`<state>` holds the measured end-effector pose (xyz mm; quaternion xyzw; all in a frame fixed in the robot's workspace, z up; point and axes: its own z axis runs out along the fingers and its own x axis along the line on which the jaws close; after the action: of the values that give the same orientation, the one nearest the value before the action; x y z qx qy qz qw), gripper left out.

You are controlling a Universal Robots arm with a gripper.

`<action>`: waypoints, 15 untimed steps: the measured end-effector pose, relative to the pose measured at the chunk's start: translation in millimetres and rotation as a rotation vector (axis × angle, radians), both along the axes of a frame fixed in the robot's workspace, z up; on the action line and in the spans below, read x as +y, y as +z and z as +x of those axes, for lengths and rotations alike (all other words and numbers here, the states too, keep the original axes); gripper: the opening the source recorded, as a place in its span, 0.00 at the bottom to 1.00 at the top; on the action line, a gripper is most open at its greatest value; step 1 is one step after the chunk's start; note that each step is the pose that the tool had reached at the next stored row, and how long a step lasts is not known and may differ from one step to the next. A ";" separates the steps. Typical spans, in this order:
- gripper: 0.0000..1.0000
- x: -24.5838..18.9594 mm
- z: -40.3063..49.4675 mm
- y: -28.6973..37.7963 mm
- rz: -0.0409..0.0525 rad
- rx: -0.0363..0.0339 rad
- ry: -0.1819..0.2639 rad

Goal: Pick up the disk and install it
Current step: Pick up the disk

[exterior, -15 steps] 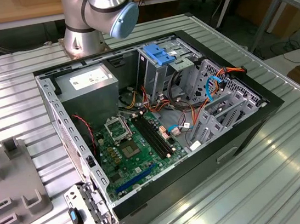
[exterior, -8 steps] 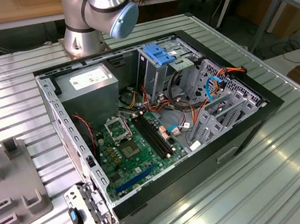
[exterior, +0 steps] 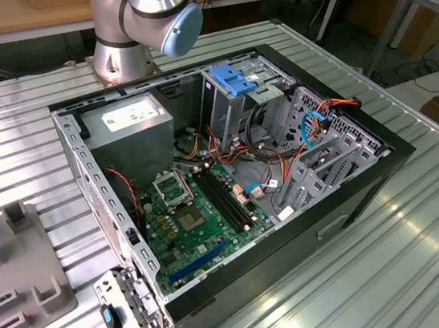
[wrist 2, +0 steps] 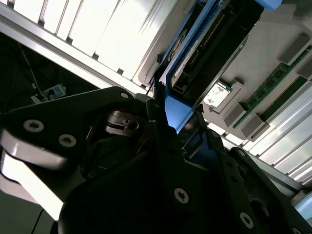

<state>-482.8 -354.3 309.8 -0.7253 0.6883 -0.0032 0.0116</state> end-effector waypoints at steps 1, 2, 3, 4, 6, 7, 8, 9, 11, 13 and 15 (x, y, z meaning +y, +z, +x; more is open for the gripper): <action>0.36 0.0 0.0 0.0 0.0000 0.0000 0.000; 0.36 0.0 -0.1 0.0 0.0000 0.0000 0.000; 0.36 0.0 -0.1 0.0 0.0000 0.0000 0.000; 0.36 0.0 -0.1 0.0 0.0000 0.0000 0.000; 0.36 0.0 -0.2 0.0 0.0000 0.0000 0.000; 0.36 0.0 -0.2 0.0 0.0000 0.0000 0.000; 0.36 0.0 -0.2 0.0 0.0000 0.0000 0.000; 0.36 0.0 -0.3 0.0 0.0000 0.0001 0.000; 0.36 0.0 -0.3 0.0 0.0000 0.0000 0.000; 0.36 0.0 -0.4 0.0 0.0000 0.0000 0.000; 0.36 0.0 -0.4 2.1 0.0000 -0.0001 0.000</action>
<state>-483.3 -354.4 312.0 -0.7253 0.6883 -0.0032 0.0116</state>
